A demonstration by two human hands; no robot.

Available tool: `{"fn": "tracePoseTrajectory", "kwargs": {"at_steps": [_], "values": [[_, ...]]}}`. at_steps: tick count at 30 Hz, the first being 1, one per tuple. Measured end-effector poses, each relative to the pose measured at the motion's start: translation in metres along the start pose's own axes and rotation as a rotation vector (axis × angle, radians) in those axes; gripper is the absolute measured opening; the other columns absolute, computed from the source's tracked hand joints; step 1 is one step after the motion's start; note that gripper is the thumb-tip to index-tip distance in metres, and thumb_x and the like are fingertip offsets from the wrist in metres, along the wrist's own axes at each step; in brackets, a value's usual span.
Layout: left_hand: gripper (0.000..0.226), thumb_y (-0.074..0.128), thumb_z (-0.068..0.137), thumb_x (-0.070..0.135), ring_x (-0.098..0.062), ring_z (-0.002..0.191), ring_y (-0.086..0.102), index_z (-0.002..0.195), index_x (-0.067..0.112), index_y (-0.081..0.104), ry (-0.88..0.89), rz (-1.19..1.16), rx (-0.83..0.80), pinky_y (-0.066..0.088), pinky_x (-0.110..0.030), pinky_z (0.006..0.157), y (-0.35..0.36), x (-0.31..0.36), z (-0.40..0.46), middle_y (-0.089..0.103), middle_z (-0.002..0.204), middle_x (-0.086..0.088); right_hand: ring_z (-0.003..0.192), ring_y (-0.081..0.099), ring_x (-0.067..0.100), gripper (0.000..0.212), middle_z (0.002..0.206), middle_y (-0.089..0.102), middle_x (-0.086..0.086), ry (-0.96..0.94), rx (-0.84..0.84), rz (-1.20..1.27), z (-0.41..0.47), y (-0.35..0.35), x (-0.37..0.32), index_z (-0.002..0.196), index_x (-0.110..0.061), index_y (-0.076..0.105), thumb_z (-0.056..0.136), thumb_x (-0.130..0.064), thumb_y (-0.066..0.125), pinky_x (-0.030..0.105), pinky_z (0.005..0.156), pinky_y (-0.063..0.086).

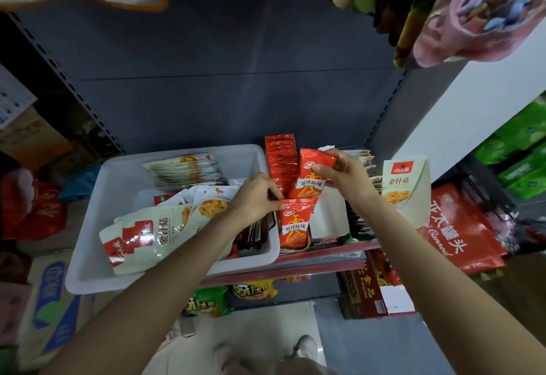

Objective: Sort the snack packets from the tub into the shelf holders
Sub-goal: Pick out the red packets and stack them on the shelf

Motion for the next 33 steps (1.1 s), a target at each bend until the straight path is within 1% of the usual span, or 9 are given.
{"fn": "tracePoseTrajectory", "kwargs": {"at_steps": [5, 8, 11, 13, 18, 22, 24, 27, 33], "values": [[0.02, 0.074, 0.079, 0.02, -0.014, 0.103, 0.055, 0.094, 0.016, 0.061, -0.003, -0.016, -0.007, 0.041, -0.022, 0.082, 0.002, -0.001, 0.002, 0.058, 0.112, -0.001, 0.092, 0.062, 0.009, 0.014, 0.1, 0.062, -0.005, 0.006, -0.028, -0.083, 0.006, 0.011, -0.002, 0.108, -0.014, 0.055, 0.094, -0.016, 0.055, 0.027, 0.08, 0.053], [0.03, 0.077, 0.076, 0.021, -0.013, 0.099, 0.057, 0.097, 0.016, 0.056, -0.016, -0.076, 0.008, 0.043, -0.022, 0.08, 0.002, -0.004, 0.001, 0.06, 0.108, 0.0, 0.094, 0.063, 0.014, 0.017, 0.107, 0.063, 0.002, -0.006, -0.068, -0.14, 0.007, 0.016, 0.001, 0.11, -0.011, 0.055, 0.093, -0.015, 0.055, 0.032, 0.083, 0.054], [0.036, 0.077, 0.075, 0.023, -0.014, 0.102, 0.055, 0.104, 0.016, 0.056, -0.007, -0.07, 0.014, 0.044, -0.025, 0.085, 0.002, -0.005, -0.002, 0.057, 0.113, -0.001, 0.096, 0.063, 0.017, 0.025, 0.114, 0.065, 0.009, 0.022, -0.13, -0.346, 0.006, 0.022, 0.011, 0.116, -0.008, 0.057, 0.092, -0.014, 0.058, 0.038, 0.088, 0.053], [0.043, 0.077, 0.075, 0.024, -0.015, 0.108, 0.052, 0.111, 0.016, 0.054, -0.013, -0.059, 0.015, 0.044, -0.028, 0.091, 0.002, -0.005, -0.004, 0.053, 0.118, -0.002, 0.098, 0.062, 0.017, 0.029, 0.115, 0.065, 0.008, -0.031, -0.091, -0.472, 0.007, 0.023, 0.013, 0.119, -0.009, 0.057, 0.09, -0.013, 0.061, 0.038, 0.091, 0.052], [0.049, 0.074, 0.079, 0.026, -0.017, 0.115, 0.049, 0.121, 0.015, 0.051, -0.041, -0.055, 0.048, 0.039, -0.024, 0.089, 0.001, -0.009, -0.01, 0.049, 0.125, -0.005, 0.096, 0.063, 0.015, 0.017, 0.104, 0.064, -0.003, -0.152, 0.002, -0.404, 0.001, 0.025, 0.01, 0.103, -0.017, 0.055, 0.088, -0.012, 0.063, 0.03, 0.084, 0.052], [0.048, 0.075, 0.078, 0.026, -0.016, 0.115, 0.048, 0.119, 0.016, 0.052, -0.051, -0.08, 0.033, 0.039, -0.025, 0.092, 0.0, -0.009, -0.012, 0.051, 0.126, -0.003, 0.091, 0.065, 0.024, 0.012, 0.101, 0.068, 0.008, -0.061, -0.104, -0.573, -0.005, 0.029, 0.031, 0.099, -0.011, 0.058, 0.089, -0.005, 0.06, 0.043, 0.08, 0.056], [0.049, 0.075, 0.078, 0.027, -0.016, 0.115, 0.048, 0.119, 0.018, 0.052, -0.058, -0.073, 0.023, 0.039, -0.027, 0.093, 0.001, -0.008, -0.011, 0.05, 0.127, -0.002, 0.095, 0.063, 0.023, 0.018, 0.107, 0.067, 0.009, -0.053, -0.091, -0.65, -0.009, 0.029, 0.036, 0.108, -0.009, 0.061, 0.091, -0.005, 0.056, 0.041, 0.083, 0.055], [0.051, 0.075, 0.077, 0.027, -0.016, 0.116, 0.049, 0.121, 0.017, 0.051, -0.065, -0.088, 0.024, 0.039, -0.026, 0.092, 0.002, -0.009, -0.011, 0.051, 0.128, -0.003, 0.099, 0.059, 0.018, 0.027, 0.113, 0.062, 0.005, -0.17, -0.004, -0.665, -0.017, 0.032, 0.029, 0.12, -0.014, 0.058, 0.093, -0.016, 0.057, 0.033, 0.084, 0.052], [0.05, 0.072, 0.08, 0.031, -0.013, 0.115, 0.052, 0.123, 0.016, 0.052, -0.042, -0.224, 0.043, 0.04, -0.022, 0.089, -0.004, -0.017, -0.017, 0.054, 0.127, 0.0, 0.113, 0.048, 0.022, 0.023, 0.115, 0.055, 0.008, -0.196, -0.067, -0.947, -0.013, 0.043, 0.027, 0.112, -0.009, 0.066, 0.093, -0.014, 0.055, 0.026, 0.096, 0.04]]}}
Point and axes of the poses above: each hand's wrist, its own z-axis towards the middle knuckle, its own y-axis out of the palm, x = y × z, the point moved 3 cm from there along z, towards the middle knuckle
